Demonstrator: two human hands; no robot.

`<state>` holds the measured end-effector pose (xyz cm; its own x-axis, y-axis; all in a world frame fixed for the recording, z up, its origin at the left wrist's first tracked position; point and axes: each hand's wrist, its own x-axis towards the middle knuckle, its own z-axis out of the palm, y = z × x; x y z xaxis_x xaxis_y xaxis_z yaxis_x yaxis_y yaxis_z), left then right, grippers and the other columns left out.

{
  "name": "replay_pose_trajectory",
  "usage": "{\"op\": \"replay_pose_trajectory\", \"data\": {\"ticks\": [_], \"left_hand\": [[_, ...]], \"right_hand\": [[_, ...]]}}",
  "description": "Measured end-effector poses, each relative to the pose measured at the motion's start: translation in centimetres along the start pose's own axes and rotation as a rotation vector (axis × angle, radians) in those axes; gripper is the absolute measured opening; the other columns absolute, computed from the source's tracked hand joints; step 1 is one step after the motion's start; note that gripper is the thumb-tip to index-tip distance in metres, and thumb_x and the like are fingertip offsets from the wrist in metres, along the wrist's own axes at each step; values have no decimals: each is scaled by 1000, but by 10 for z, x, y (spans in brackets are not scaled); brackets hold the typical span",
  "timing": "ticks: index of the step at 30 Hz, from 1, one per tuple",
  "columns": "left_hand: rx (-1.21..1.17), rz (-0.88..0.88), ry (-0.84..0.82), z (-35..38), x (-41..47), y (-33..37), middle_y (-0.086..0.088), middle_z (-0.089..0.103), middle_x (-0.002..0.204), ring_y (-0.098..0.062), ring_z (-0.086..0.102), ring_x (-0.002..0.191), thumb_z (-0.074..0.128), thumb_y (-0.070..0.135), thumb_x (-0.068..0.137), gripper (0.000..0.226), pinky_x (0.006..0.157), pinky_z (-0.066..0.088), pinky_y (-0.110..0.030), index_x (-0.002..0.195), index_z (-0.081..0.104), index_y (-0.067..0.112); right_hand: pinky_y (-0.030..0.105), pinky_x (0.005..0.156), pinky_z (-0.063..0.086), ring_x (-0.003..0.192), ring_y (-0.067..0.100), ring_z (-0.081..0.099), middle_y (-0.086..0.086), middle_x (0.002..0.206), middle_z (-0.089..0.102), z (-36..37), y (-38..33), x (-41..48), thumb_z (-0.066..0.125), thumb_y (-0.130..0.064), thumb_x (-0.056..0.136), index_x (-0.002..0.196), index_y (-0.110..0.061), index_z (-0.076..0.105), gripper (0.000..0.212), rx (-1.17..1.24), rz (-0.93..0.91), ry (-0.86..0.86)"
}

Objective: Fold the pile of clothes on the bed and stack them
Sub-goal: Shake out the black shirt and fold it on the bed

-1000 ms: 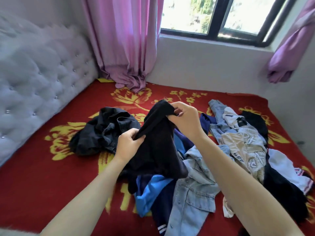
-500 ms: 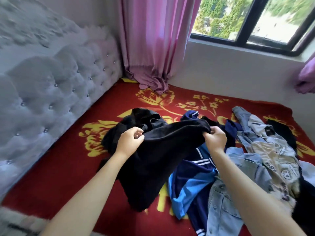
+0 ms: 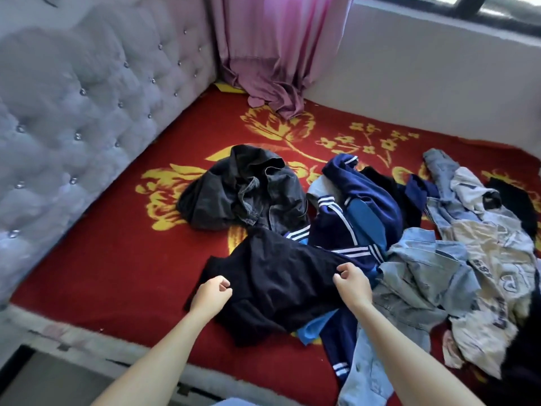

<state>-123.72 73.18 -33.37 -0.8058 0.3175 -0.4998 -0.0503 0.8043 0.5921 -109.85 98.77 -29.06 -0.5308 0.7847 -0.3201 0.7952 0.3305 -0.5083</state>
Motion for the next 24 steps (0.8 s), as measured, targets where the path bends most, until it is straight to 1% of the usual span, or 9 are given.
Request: {"op": "replay_pose_trajectory", "data": {"ticks": [3,8,12,14,16,18,19,21,24], "left_hand": [[-3,-37,-19,10,5,3,-1,67,97,-20,61,98,59,19,85,16,87,46,-30,100,65,14],[9,-96,-50,30,13,-1,0,66,101,-19,59,97,57,19,87,18,81,43,-26,104,63,14],[58,-140,-99,49,18,-16,-2,64,110,-20,58,103,56,20,88,23,85,43,-26,109,61,14],[98,-156,-117,58,23,-25,-2,60,116,-19,55,109,55,22,88,27,89,43,-28,114,59,16],[168,-167,-127,64,32,-33,-1,54,123,-18,47,116,53,25,90,32,92,41,-29,121,53,19],[263,-157,-114,69,44,-38,1,46,132,-18,40,122,51,27,91,40,95,37,-29,130,45,21],[313,-143,-100,70,50,-39,2,42,136,-18,38,124,51,29,92,45,97,36,-28,134,41,22],[396,-108,-76,74,64,-41,3,38,140,-19,36,126,51,32,92,50,99,35,-28,139,36,22],[466,-65,-90,82,82,-43,5,37,141,-18,35,127,51,34,92,53,101,33,-29,140,33,24]], "right_hand": [[28,79,40,104,24,56,8,116,58,15,2,1,53,-17,89,115,-12,59,27,-68,-22,-69],[25,69,35,110,17,50,0,117,53,51,9,7,52,-23,91,119,-17,56,29,-239,-131,-198],[27,83,40,119,19,41,0,124,49,92,15,10,52,-29,92,126,-19,50,36,-462,-285,-351],[29,86,40,118,22,42,1,124,49,112,16,10,55,-29,89,127,-19,49,39,-548,-335,-424],[35,74,46,102,28,55,4,107,57,129,15,11,73,-26,72,112,-15,60,43,-544,-417,-398],[31,48,47,69,24,63,2,80,61,148,17,17,89,-27,33,84,-16,70,55,-585,-492,-370],[28,42,45,61,21,62,1,74,62,155,16,20,90,-29,20,77,-18,70,61,-601,-495,-362],[28,43,47,62,21,62,3,77,64,169,14,28,91,-31,13,78,-19,71,70,-621,-524,-366],[31,47,49,66,23,63,7,84,66,184,11,35,92,-33,11,85,-17,72,79,-669,-587,-382]]}}
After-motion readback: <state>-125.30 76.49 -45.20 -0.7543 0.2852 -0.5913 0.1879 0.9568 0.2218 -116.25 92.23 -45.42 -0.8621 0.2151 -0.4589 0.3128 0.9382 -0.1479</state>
